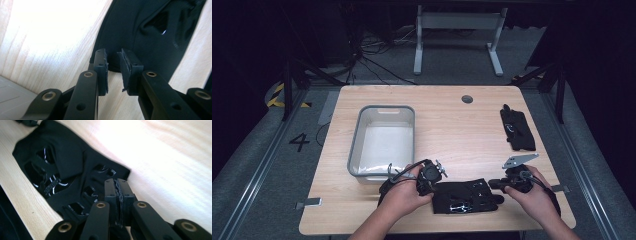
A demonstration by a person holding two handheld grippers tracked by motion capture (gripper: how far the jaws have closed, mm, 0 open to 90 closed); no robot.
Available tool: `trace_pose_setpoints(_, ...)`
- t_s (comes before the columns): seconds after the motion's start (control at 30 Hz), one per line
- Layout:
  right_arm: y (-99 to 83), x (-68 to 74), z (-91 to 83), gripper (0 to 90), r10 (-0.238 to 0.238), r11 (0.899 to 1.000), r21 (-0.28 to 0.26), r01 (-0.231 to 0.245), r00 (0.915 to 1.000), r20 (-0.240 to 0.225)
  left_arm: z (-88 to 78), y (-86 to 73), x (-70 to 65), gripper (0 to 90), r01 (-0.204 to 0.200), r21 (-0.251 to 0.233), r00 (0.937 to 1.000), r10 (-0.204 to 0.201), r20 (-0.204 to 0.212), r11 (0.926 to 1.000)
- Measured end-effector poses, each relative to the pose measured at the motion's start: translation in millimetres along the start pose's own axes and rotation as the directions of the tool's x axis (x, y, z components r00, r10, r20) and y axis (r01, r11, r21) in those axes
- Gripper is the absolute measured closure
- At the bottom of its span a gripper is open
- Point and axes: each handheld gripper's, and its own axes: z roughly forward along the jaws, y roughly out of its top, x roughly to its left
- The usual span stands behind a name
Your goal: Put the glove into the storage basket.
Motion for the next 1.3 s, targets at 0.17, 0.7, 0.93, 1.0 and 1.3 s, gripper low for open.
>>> trace_pose_setpoints(0.17,2.0,-9.9,-10.2,85.8,-0.015,0.998,-0.053,0.015,0.9998,0.015,-10.8,-1.2,2.5,71.6,0.022,-0.062,0.9997,-0.021,0.015,0.9978)
trace_pose_setpoints(0.7,6.6,-42.1,-27.9,78.5,0.004,0.987,-0.163,0.001,0.9994,0.034,-38.5,-15.3,14.1,63.8,0.130,-0.189,0.9899,-0.117,0.081,0.9732)
trace_pose_setpoints(0.93,15.3,-61.5,-28.4,75.4,0.034,0.984,-0.179,-0.022,0.9974,0.063,-40.6,-16.2,15.9,62.6,0.139,-0.191,0.9880,-0.123,0.094,0.9717)
trace_pose_setpoints(1.0,18.4,-70.7,-29.7,73.9,0.059,0.981,-0.191,-0.044,0.9955,0.075,-40.8,-16.3,16.6,60.8,0.137,-0.195,0.9885,-0.122,0.090,0.9712)
trace_pose_setpoints(1.3,32.6,-134.8,-14.5,60.8,0.208,0.963,-0.215,-0.165,0.9577,0.199,-40.8,-16.4,18.7,60.2,0.133,-0.194,0.9888,-0.117,0.093,0.9718)
